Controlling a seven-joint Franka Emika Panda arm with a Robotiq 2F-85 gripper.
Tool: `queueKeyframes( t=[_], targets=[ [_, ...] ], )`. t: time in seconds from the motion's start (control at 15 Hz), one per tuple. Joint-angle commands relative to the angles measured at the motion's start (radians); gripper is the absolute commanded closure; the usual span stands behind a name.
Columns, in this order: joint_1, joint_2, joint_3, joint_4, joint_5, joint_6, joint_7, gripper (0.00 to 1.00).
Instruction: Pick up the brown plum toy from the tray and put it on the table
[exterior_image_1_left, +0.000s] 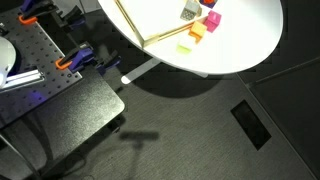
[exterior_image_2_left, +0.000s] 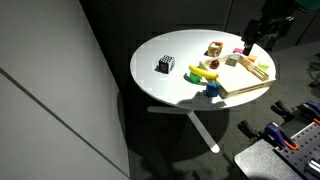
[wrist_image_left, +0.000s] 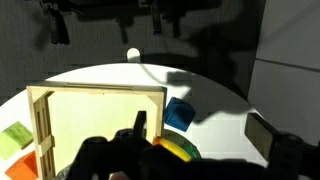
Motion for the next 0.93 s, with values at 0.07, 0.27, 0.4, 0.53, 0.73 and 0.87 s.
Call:
queueKeyframes(
  t=[0.07, 0.27, 0.4, 0.53, 0.73, 0.87],
  targets=[
    [-0.01, 0.117, -0.001, 0.07, -0.08, 0.104, 0.013, 0.0],
    [-0.009, 0.176, -0.015, 0.096, -0.144, 0.159, -0.037, 0.0],
    [-0.005, 0.21, -0.033, 0.115, -0.173, 0.191, -0.092, 0.0],
    [-0.001, 0.243, -0.055, 0.139, -0.181, 0.206, -0.163, 0.0],
    [-0.003, 0.276, -0.076, 0.173, -0.183, 0.198, -0.23, 0.0],
    [0.003, 0.256, -0.073, 0.141, -0.167, 0.207, -0.203, 0.0]
  ],
)
